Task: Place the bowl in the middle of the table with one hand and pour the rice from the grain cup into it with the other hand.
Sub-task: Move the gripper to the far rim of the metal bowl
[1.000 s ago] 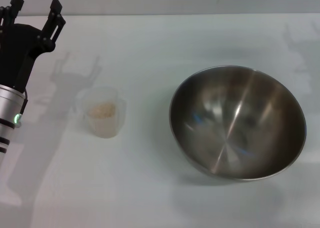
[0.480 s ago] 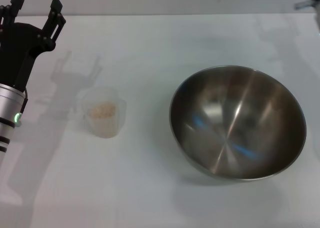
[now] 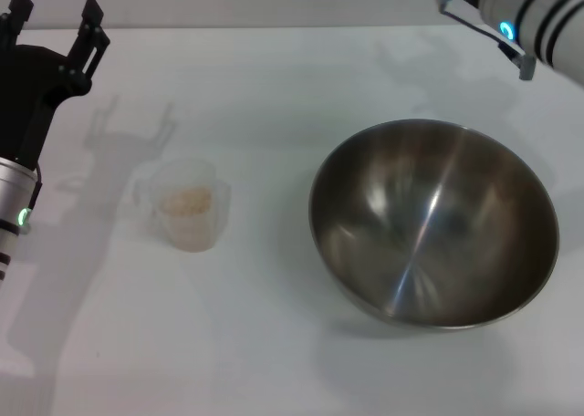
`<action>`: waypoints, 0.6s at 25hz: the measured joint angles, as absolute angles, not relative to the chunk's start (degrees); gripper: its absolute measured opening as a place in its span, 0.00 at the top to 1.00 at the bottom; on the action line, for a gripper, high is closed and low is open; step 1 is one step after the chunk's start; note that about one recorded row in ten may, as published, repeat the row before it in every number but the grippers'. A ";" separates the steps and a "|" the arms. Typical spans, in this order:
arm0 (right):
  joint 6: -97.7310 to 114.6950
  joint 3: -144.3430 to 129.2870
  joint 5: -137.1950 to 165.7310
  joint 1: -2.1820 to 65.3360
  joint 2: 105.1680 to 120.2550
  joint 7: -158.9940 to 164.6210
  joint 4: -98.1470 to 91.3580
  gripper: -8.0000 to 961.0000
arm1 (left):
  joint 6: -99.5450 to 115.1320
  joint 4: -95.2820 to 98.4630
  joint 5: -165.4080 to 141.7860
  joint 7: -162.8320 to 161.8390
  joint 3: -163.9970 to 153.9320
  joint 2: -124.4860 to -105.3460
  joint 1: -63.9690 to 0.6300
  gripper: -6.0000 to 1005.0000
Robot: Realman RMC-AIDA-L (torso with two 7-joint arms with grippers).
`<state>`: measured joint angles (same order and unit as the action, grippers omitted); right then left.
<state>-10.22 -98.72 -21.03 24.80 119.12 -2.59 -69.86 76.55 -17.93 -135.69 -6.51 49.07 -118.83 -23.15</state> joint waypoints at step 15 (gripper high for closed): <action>-88.21 -75.55 -36.10 33.79 118.43 -14.36 -95.57 0.23 | 76.51 -17.39 -135.62 -6.50 51.71 -118.82 -22.24 0.19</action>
<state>-88.21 -75.55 -36.10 33.79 118.43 -14.36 -95.57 76.51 -17.39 -135.62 -6.50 51.71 -118.82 -22.24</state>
